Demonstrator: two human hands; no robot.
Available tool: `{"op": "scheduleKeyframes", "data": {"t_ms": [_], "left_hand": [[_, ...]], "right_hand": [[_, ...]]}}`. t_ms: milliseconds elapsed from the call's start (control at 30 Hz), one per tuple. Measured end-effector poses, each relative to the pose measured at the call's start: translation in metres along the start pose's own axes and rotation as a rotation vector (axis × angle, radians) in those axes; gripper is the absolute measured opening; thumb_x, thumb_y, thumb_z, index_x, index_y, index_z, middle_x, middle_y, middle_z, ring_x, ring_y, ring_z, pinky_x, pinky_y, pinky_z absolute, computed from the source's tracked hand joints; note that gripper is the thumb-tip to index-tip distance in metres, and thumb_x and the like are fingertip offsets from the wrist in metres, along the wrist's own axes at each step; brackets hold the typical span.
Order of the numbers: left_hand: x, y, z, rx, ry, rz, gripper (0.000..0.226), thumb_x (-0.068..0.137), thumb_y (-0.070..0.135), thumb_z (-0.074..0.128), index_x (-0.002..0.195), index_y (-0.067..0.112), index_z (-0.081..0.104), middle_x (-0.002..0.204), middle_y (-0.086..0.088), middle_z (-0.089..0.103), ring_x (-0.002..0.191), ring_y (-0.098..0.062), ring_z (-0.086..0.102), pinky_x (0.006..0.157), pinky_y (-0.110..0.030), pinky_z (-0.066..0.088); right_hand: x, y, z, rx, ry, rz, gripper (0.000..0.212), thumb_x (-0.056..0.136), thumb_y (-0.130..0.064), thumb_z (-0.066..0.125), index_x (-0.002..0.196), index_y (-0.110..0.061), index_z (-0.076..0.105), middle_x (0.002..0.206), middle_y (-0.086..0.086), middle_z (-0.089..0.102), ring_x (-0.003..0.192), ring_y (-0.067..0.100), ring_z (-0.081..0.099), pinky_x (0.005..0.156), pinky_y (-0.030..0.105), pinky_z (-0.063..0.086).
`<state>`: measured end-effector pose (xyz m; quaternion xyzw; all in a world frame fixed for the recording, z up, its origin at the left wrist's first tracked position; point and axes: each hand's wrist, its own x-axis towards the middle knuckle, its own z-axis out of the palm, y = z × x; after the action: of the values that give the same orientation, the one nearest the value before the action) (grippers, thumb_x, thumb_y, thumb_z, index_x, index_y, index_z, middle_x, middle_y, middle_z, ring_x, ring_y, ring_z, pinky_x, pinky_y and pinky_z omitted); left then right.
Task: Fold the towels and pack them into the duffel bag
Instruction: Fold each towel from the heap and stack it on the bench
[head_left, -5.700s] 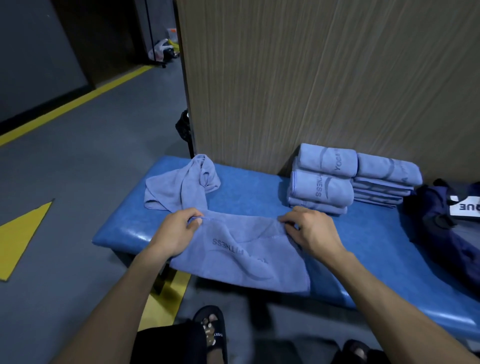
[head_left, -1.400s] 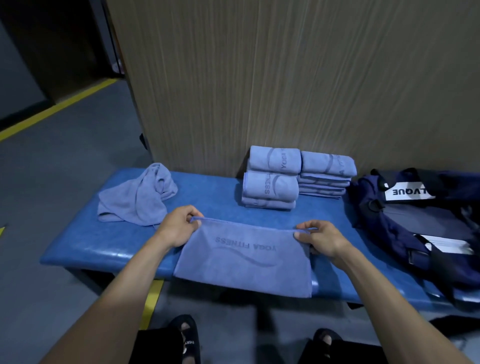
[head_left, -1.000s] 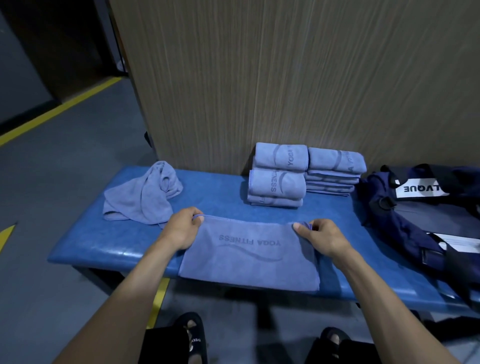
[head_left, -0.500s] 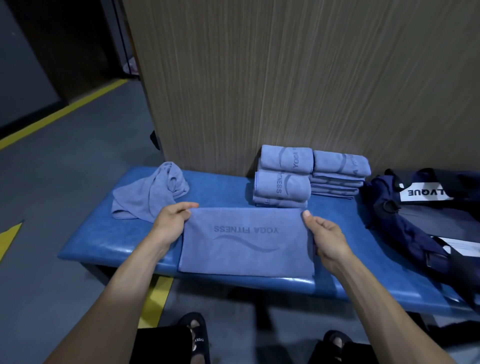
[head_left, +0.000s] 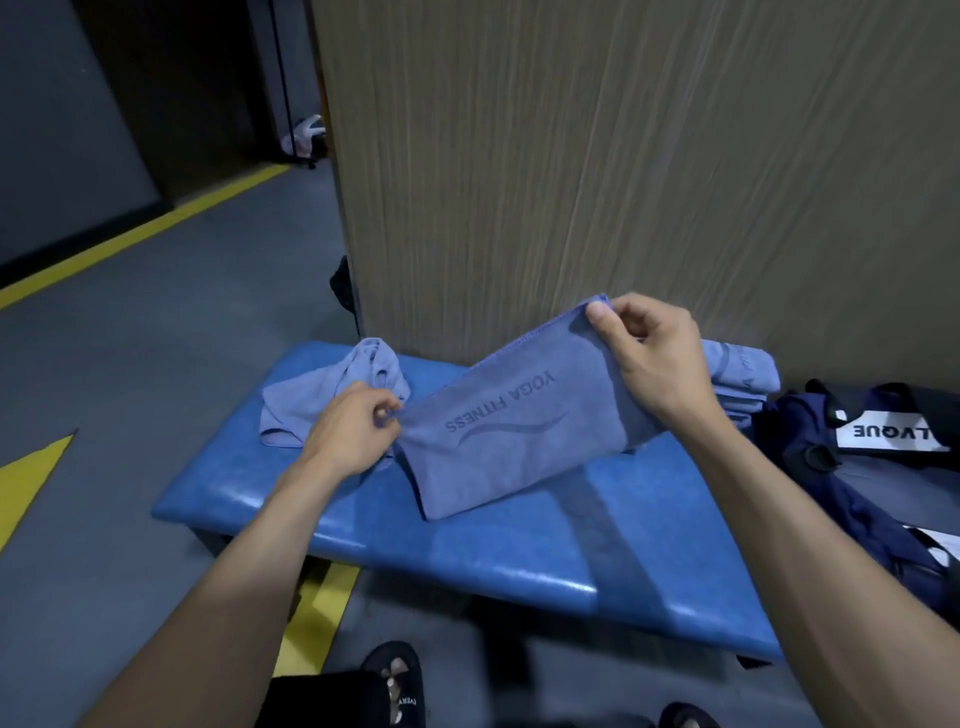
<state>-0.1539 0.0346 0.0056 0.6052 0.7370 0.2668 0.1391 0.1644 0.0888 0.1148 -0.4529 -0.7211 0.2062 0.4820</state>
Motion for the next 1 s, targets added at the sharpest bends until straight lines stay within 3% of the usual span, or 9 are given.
{"op": "scheduleKeyframes", "data": {"t_ms": [100,200,367,433,500,567,700,867,1000], "left_hand": [[0.024,0.009,-0.008,-0.077,-0.023,-0.110,0.022,0.085,0.010,0.063,0.085,0.032,0.068,0.060,0.007,0.056,0.067,-0.022,0.057,0.060,-0.028,0.040],[0.046,0.024,-0.007,-0.519,-0.109,-0.332,0.019,0.095,0.002,0.051,0.107,0.014,0.060,0.055,-0.004,0.061,0.040,-0.016,0.056,0.040,-0.021,0.041],[0.081,0.037,-0.004,-0.970,-0.294,-0.406,0.020,0.104,0.006,0.038,0.110,0.014,0.055,0.103,-0.014,0.075,0.090,-0.029,0.075,0.070,-0.036,0.060],[0.095,0.043,-0.001,-1.054,-0.267,-0.388,0.023,0.103,0.006,0.038,0.108,0.013,0.060,0.102,-0.011,0.074,0.091,-0.028,0.072,0.072,-0.035,0.058],[0.106,0.048,0.003,-1.122,-0.222,-0.424,0.025,0.100,0.003,0.041,0.096,0.010,0.066,0.084,-0.011,0.074,0.076,-0.026,0.072,0.065,-0.034,0.058],[0.116,0.046,0.010,-1.154,-0.178,-0.517,0.022,0.096,0.005,0.049,0.084,0.007,0.068,0.070,-0.012,0.071,0.060,-0.024,0.070,0.057,-0.032,0.056],[0.122,0.032,0.031,-1.190,-0.215,-0.591,0.021,0.098,0.013,0.055,0.079,0.007,0.062,0.075,-0.011,0.067,0.064,-0.023,0.067,0.062,-0.033,0.055],[0.124,0.035,0.035,-1.367,-0.295,-0.523,0.031,0.099,0.017,0.039,0.079,0.011,0.062,0.079,-0.011,0.067,0.069,-0.024,0.065,0.070,-0.034,0.051],[0.135,0.029,0.044,-1.262,-0.238,-0.389,0.007,0.093,0.016,0.064,0.099,0.012,0.065,0.094,-0.013,0.070,0.078,-0.020,0.068,0.071,-0.028,0.055]], "right_hand": [[0.031,-0.012,0.008,0.004,-0.003,-0.066,0.034,0.096,-0.045,0.064,0.082,-0.014,0.070,0.073,0.010,0.068,0.067,0.005,0.054,0.065,0.036,0.047],[0.052,-0.025,0.015,0.036,-0.004,-0.124,0.031,0.096,-0.045,0.065,0.083,-0.017,0.071,0.074,0.010,0.068,0.067,0.006,0.055,0.065,0.037,0.047],[0.063,-0.048,0.022,-0.060,0.013,-0.283,0.028,0.096,-0.041,0.066,0.083,-0.016,0.069,0.067,0.006,0.060,0.063,0.017,0.052,0.061,0.037,0.043],[0.053,-0.059,0.023,-0.104,0.015,-0.402,0.027,0.095,-0.041,0.066,0.083,-0.016,0.069,0.064,-0.003,0.056,0.060,0.008,0.047,0.058,0.027,0.039],[0.033,-0.066,0.032,-0.218,-0.095,-0.545,0.032,0.095,-0.045,0.060,0.084,-0.017,0.069,0.065,-0.007,0.054,0.060,0.008,0.049,0.057,0.026,0.039],[0.005,-0.062,0.049,-0.415,-0.261,-0.661,0.034,0.095,-0.048,0.052,0.084,-0.020,0.068,0.068,-0.004,0.058,0.060,0.019,0.060,0.052,0.028,0.045],[-0.066,-0.018,0.087,-0.577,-0.463,-0.914,0.015,0.096,-0.036,0.062,0.087,-0.024,0.066,0.070,-0.001,0.054,0.053,0.021,0.056,0.039,0.031,0.035],[-0.117,0.024,0.125,-0.535,-0.592,-0.926,0.005,0.098,-0.028,0.062,0.096,-0.024,0.061,0.078,-0.003,0.055,0.058,0.020,0.056,0.040,0.034,0.039],[-0.117,0.033,0.141,-0.463,-0.615,-0.860,0.007,0.100,-0.022,0.056,0.107,-0.024,0.058,0.085,-0.001,0.058,0.062,0.022,0.054,0.044,0.036,0.040]]}}
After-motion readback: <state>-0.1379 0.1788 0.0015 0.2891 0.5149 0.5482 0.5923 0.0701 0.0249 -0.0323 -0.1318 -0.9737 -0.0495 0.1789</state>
